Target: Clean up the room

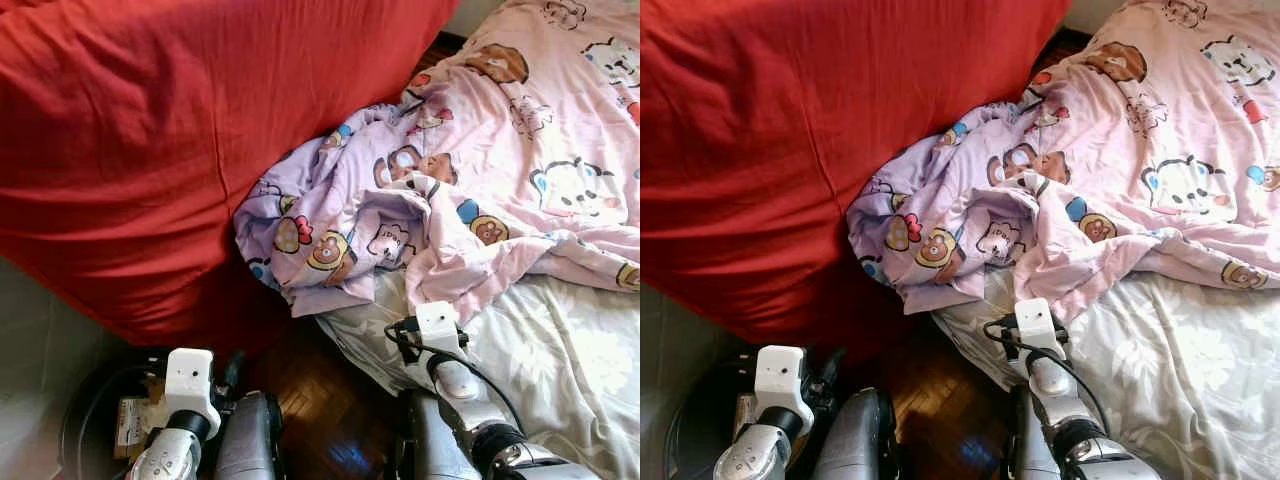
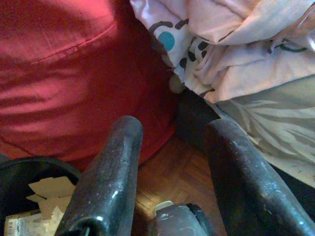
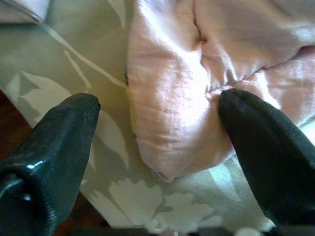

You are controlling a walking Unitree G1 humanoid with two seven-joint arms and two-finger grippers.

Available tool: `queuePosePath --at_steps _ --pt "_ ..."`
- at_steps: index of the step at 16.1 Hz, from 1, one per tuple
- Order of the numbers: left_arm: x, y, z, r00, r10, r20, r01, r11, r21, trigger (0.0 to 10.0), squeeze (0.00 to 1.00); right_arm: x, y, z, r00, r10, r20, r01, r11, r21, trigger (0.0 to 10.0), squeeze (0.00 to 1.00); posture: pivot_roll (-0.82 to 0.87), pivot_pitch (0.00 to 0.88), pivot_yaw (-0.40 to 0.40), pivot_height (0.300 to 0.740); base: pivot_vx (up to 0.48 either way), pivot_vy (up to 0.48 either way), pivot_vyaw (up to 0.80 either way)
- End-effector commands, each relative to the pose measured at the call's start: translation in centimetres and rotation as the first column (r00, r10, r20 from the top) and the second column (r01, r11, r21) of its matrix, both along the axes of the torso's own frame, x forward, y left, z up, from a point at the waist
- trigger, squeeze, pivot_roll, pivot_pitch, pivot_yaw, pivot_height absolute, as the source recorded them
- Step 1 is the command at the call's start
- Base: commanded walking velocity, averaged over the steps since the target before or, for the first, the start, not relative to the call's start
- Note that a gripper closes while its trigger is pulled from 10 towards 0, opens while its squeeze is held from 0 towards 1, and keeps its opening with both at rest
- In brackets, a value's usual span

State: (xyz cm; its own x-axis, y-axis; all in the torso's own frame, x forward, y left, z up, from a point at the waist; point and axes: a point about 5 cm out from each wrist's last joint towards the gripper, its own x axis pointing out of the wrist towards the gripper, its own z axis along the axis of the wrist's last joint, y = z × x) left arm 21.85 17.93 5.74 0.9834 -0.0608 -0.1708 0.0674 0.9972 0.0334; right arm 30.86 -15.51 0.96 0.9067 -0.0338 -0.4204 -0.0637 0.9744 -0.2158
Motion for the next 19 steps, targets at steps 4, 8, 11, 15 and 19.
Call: queuePosePath --at_steps 4,8,11,15,19 --pt "-0.6 0.0 -0.2 0.999 -0.008 -0.032 0.007 1.0 -0.012 10.0 0.0 -0.2 -0.3 -0.2 1.0 -0.011 -0.005 0.011 0.998 -0.064 10.0 0.0 0.13 0.275 0.073 0.607 0.0 0.0 0.0" --pt "-0.6 -0.1 -0.1 0.999 -0.009 -0.036 0.009 1.0 -0.012 10.0 0.0 -0.3 -0.9 -0.3 0.999 -0.033 -0.015 0.031 0.995 -0.097 10.0 0.0 0.14 0.275 0.075 0.607 0.0 0.0 0.0" --pt "-0.7 -0.3 -0.1 0.999 -0.013 -0.039 0.013 1.0 -0.015 10.0 0.0 -0.3 -1.5 -0.2 0.999 -0.041 -0.007 0.04 0.991 -0.126 0.0 0.0 0.14 0.273 0.076 0.607 0.0 0.0 0.0" --pt "-0.9 -0.1 -0.3 0.999 -0.011 -0.049 0.011 1.0 -0.015 10.0 0.0 -0.6 -2.2 -0.6 0.997 -0.065 -0.03 0.06 0.988 -0.144 0.0 0.0 0.14 0.275 0.075 0.607 0.0 0.0 0.0" --pt "-0.8 -0.2 -0.3 0.999 -0.013 -0.051 0.012 1.0 -0.016 10.0 0.0 -0.9 -2.6 -0.8 0.996 -0.074 -0.039 0.068 0.986 -0.149 0.0 0.0 0.14 0.277 0.074 0.607 0.0 0.0 0.0"
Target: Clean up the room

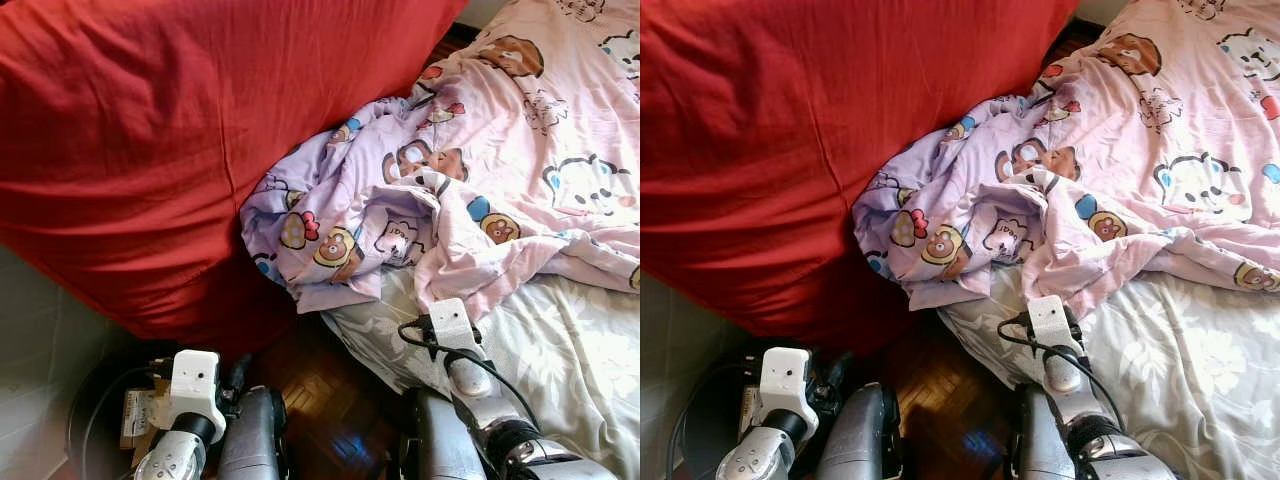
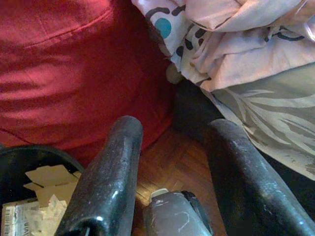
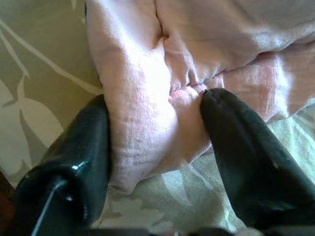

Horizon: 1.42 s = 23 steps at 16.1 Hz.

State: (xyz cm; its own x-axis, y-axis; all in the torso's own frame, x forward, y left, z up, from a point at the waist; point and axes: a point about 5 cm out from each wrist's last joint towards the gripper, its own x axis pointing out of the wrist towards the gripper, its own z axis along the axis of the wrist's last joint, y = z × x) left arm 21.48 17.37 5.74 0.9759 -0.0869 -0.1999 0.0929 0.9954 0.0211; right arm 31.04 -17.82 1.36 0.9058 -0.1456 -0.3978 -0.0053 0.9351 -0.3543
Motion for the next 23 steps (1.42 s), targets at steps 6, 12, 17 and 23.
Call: queuePosePath --at_steps 6,12,17,23 --pt "-0.3 0.3 -0.3 1.0 0.016 -0.022 -0.016 1.0 -0.002 10.0 0.0 -1.4 -0.1 -1.6 0.997 -0.017 -0.072 0.017 1.0 0.002 0.0 0.0 0.14 0.273 0.073 0.607 0.0 0.0 0.0" --pt "0.8 0.1 -0.4 1.0 0.012 -0.013 -0.012 1.0 -0.005 10.0 0.0 -1.3 0.0 -1.5 0.997 -0.046 -0.067 0.049 0.997 0.057 0.0 0.0 0.13 0.235 0.068 0.607 0.0 0.0 0.0" --pt "2.5 -0.1 -0.6 1.0 0.011 0.004 -0.01 1.0 -0.009 10.0 0.0 -1.9 -0.6 -2.0 0.989 -0.135 -0.066 0.145 0.973 0.18 0.0 0.0 0.1 0.173 0.059 0.607 0.0 0.0 0.0" --pt "4.4 -0.4 -1.1 1.0 0.016 0.022 -0.015 1.0 -0.018 10.0 0.0 -1.4 -0.5 -0.4 0.987 -0.123 0.102 0.083 0.94 0.332 0.0 0.0 0.05 0.097 0.038 0.607 0.0 0.0 0.0"
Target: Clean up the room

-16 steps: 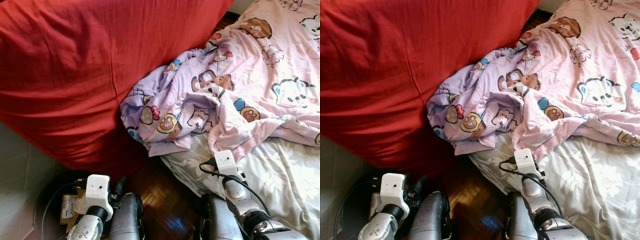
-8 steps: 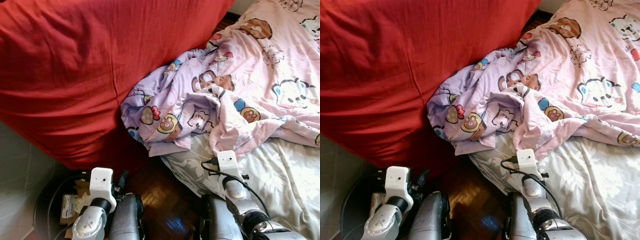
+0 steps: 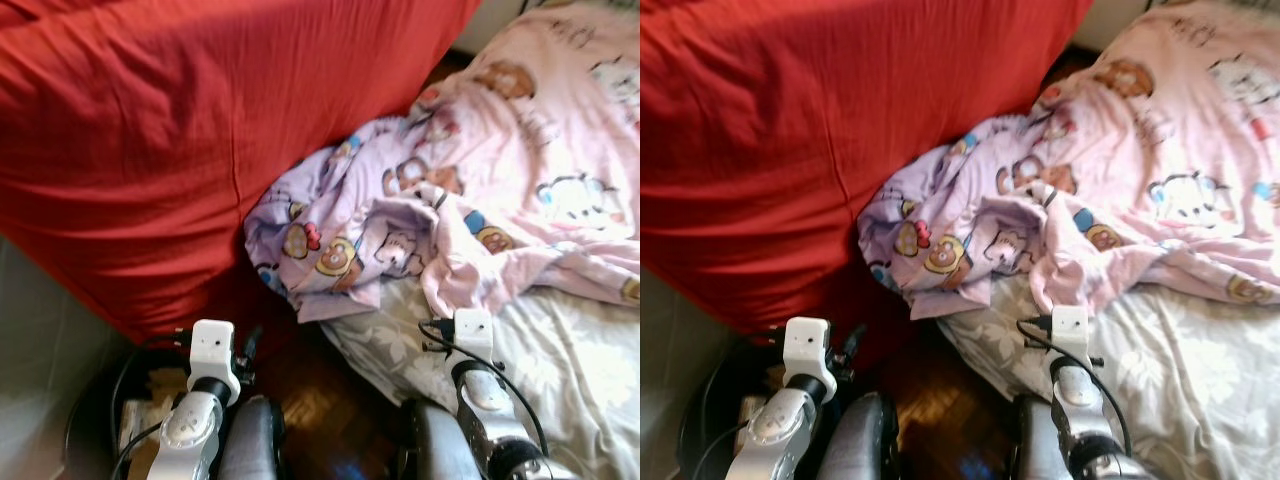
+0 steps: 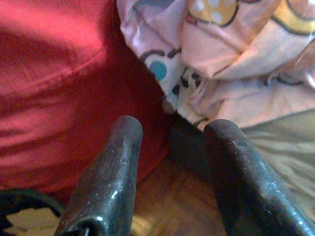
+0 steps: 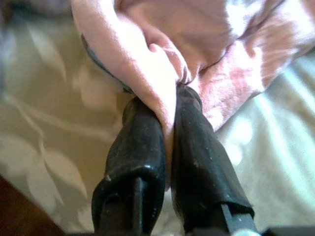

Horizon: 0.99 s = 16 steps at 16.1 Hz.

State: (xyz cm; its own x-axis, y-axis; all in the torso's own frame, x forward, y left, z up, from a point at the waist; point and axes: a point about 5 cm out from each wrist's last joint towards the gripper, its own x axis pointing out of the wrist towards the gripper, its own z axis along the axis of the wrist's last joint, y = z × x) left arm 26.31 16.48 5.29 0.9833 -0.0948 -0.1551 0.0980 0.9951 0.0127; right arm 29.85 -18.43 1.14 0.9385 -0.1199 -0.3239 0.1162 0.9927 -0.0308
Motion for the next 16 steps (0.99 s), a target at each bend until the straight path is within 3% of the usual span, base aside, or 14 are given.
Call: queuePosePath --at_steps 1,4,5,6,8,10,13,16 --pt "-0.1 0.4 -0.7 1.0 0.025 -0.016 -0.025 1.0 -0.007 10.0 0.0 -0.3 0.0 0.2 0.998 -0.01 0.065 0.007 0.999 0.046 0.0 0.0 0.04 0.084 0.035 0.607 0.0 0.0 0.0" --pt "0.4 0.3 -0.8 1.0 0.03 -0.004 -0.03 1.0 -0.009 10.0 0.0 -1.0 -0.7 0.6 0.99 -0.046 0.132 0.036 0.996 0.077 0.0 0.0 0.02 0.06 0.026 0.607 0.0 0.0 0.0" --pt "0.5 0.3 -0.8 0.999 0.032 0.0 -0.032 0.999 -0.009 10.0 0.0 -1.3 -0.8 0.7 0.988 -0.047 0.15 0.034 0.996 0.088 4.7 0.0 0.02 0.055 0.024 0.607 0.0 0.0 0.0" --pt "0.5 0.3 -0.9 0.999 0.036 0.004 -0.036 0.999 -0.01 10.0 0.0 -1.7 -1.0 0.5 0.987 -0.043 0.155 0.029 0.996 0.088 10.0 0.0 0.01 0.047 0.022 0.607 0.0 0.0 0.0" --pt "0.8 0.3 -1.0 0.999 0.041 0.009 -0.041 0.999 -0.011 10.0 0.0 -2.1 -1.6 0.3 0.988 -0.056 0.144 0.042 0.994 0.098 10.0 0.0 0.0 0.038 0.02 0.607 0.0 0.0 0.0" --pt "1.1 0.1 -1.0 0.999 0.042 0.02 -0.041 0.999 -0.017 10.0 0.0 -1.7 -2.2 0.9 0.977 -0.13 0.166 0.101 0.98 0.172 10.0 0.0 -0.01 0.028 0.02 0.62 0.0 0.0 0.0" --pt "1.3 0.0 -1.2 0.999 0.043 0.021 -0.043 0.999 -0.022 10.0 0.0 -0.9 -1.3 1.4 0.981 -0.085 0.174 0.057 0.986 0.157 10.0 0.0 -0.01 0.021 0.02 0.655 0.0 0.0 0.0" --pt "1.1 0.5 -1.7 0.997 0.072 0.005 -0.071 0.997 -0.038 10.0 0.0 -1.2 -1.0 0.9 0.986 -0.066 0.154 0.043 0.988 0.152 10.0 0.0 0.0 0.009 0.022 0.69 0.0 0.0 0.0"
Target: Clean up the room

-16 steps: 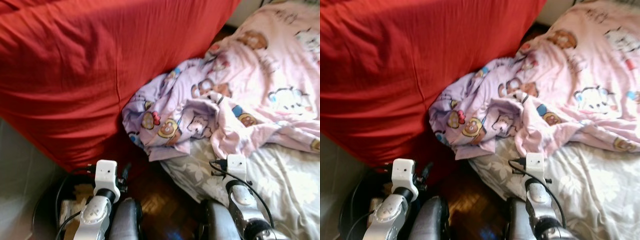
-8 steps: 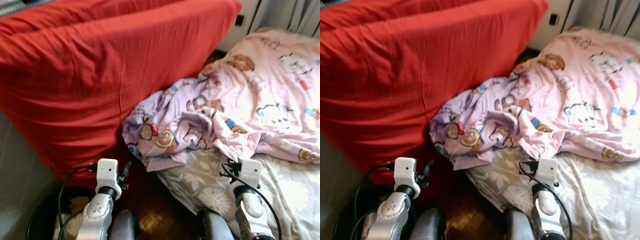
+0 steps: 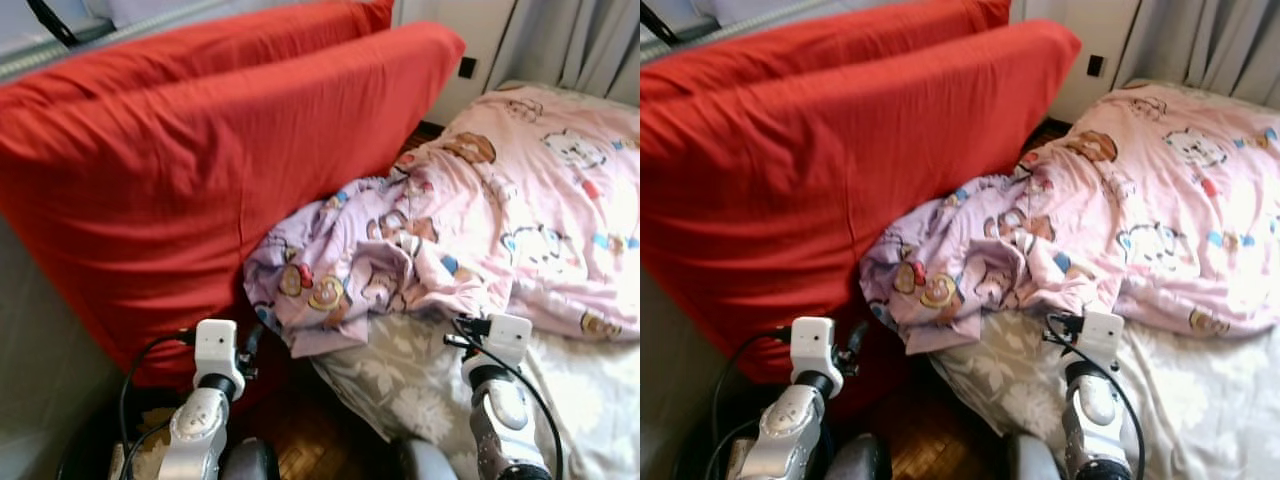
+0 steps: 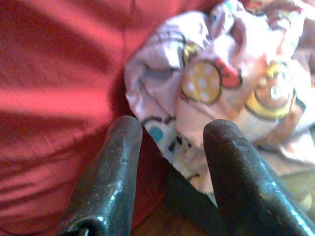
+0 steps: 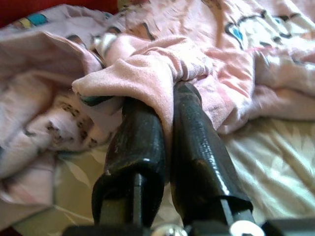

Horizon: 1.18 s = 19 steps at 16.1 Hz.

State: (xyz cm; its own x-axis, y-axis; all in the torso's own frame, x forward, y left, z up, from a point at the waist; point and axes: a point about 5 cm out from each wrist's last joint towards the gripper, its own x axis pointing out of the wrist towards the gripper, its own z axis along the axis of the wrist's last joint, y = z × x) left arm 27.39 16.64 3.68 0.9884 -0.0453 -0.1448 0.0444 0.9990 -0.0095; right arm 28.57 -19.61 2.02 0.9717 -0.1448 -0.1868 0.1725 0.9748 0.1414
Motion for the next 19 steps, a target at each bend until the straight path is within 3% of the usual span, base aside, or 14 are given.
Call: queuePosePath --at_steps 1,4,8,10,14,19 --pt "-0.1 0.5 -0.3 1.0 0.025 -0.01 -0.025 1.0 -0.018 10.0 0.0 -0.2 0.2 -0.3 1.0 0.012 -0.013 -0.012 1.0 -0.001 10.0 0.0 0.0 0.007 0.024 0.7 0.0 0.0 0.0" --pt "-0.8 1.3 -1.9 0.995 0.052 -0.084 -0.055 0.998 -0.027 10.0 0.0 -0.9 0.0 -1.1 0.999 0.006 -0.045 -0.007 1.0 -0.006 10.0 0.0 -0.01 0.0 0.03 0.735 0.0 0.0 0.0" --pt "-2.2 2.2 -4.5 0.975 0.068 -0.212 -0.077 0.996 -0.036 10.0 0.0 -1.0 -0.2 -1.0 0.999 -0.006 -0.039 0.006 1.0 -0.006 10.0 0.0 -0.01 0.0 0.037 0.74 0.0 0.0 0.0" --pt "-3.9 3.2 -7.0 0.928 0.088 -0.362 -0.102 0.995 -0.02 10.0 0.0 -1.1 0.0 -1.2 0.999 0.001 -0.047 -0.002 1.0 -0.005 10.0 0.0 -0.01 0.0 0.036 0.74 0.0 0.0 0.0" --pt "-6.2 4.0 -9.3 0.858 0.122 -0.499 -0.134 0.991 0.011 10.0 0.0 -1.3 0.3 -1.5 0.998 0.008 -0.059 -0.008 1.0 -0.007 10.0 0.0 0.0 0.0 0.03 0.74 0.0 0.0 0.0" --pt "-8.8 3.4 -11.3 0.777 0.118 -0.618 -0.117 0.992 0.042 10.0 0.0 -1.3 0.3 -1.4 0.998 0.003 -0.06 -0.004 1.0 -0.014 10.0 0.0 -0.01 0.01 0.03 0.74 0.0 0.0 0.0"
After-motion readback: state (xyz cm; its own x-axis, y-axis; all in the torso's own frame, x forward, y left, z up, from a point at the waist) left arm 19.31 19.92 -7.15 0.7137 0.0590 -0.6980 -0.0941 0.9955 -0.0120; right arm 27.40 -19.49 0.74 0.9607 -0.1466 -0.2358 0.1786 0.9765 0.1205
